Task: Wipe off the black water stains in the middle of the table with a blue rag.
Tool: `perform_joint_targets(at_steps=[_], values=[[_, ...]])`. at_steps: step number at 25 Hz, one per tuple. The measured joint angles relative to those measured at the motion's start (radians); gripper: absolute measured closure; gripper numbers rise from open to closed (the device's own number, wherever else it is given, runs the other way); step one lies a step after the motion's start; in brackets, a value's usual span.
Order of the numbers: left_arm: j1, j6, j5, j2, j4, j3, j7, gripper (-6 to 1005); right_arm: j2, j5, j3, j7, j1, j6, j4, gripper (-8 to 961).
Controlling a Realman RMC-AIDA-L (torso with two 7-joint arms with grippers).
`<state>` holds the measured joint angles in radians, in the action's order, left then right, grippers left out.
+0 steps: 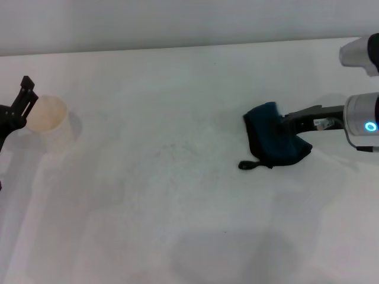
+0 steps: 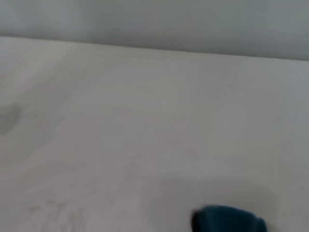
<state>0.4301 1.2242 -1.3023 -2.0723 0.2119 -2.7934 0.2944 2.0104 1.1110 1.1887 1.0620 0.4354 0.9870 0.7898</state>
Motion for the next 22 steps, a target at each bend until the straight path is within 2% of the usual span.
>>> perform_joint_targets(at_steps=[2, 8, 16, 18, 22], values=[[0.004, 0.0, 0.0, 0.0, -0.002, 0.0, 0.0, 116, 0.003, 0.027, 0.003, 0.044, -0.001, 0.001, 0.001, 801], [0.005, 0.016, 0.0, 0.0, -0.007, 0.0, 0.015, 115, -0.003, 0.195, -0.03, 0.193, -0.026, 0.004, 0.001, 564], [0.0, 0.037, 0.0, -0.001, -0.009, 0.023, 0.017, 115, -0.002, 0.487, -0.213, 0.418, -0.056, 0.061, -0.013, 378], [0.001, 0.038, 0.0, -0.001, -0.009, 0.031, 0.017, 115, -0.001, 0.608, -0.261, 0.501, -0.066, 0.076, -0.044, 332], [0.0, 0.041, 0.0, 0.0, -0.011, 0.04, 0.017, 116, -0.002, 0.772, -0.387, 0.666, -0.072, 0.108, -0.148, 179]])
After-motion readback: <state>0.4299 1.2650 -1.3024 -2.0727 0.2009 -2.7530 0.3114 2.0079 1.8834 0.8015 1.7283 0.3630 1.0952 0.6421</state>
